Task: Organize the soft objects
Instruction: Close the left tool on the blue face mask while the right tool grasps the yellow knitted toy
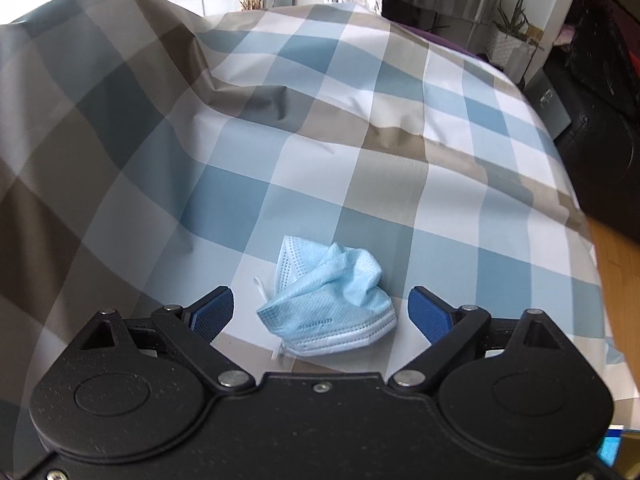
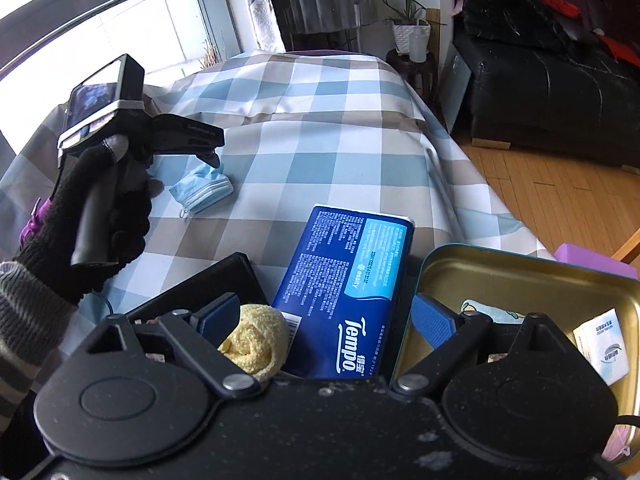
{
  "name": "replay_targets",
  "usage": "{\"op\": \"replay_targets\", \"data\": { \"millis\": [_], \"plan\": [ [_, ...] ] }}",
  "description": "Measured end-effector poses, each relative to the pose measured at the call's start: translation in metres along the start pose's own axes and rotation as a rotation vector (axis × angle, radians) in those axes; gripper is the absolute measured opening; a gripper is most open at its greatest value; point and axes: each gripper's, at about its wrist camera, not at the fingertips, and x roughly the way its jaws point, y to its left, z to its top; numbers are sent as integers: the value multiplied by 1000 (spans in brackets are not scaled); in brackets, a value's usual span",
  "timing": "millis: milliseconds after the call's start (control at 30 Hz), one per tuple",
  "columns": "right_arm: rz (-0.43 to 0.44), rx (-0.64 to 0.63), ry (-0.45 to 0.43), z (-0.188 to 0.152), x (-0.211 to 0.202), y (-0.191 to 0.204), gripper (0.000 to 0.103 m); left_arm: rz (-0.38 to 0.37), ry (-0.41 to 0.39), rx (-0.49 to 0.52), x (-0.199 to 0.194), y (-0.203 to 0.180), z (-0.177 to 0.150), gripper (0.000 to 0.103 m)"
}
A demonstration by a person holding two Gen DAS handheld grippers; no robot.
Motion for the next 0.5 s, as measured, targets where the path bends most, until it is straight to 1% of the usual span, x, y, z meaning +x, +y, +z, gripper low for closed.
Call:
{"op": "replay_targets", "data": {
  "millis": [167,300,500],
  "plan": [
    [-7,4,10,1,3,-2,93,-3,29,14,16,-6,0,91],
    [-5,7,13,1,4,-3,93,19,40,28,25,-11,2,91],
    [1,8,12,1,4,-3,93,35,70,4,38,-8,5,91]
  ]
}}
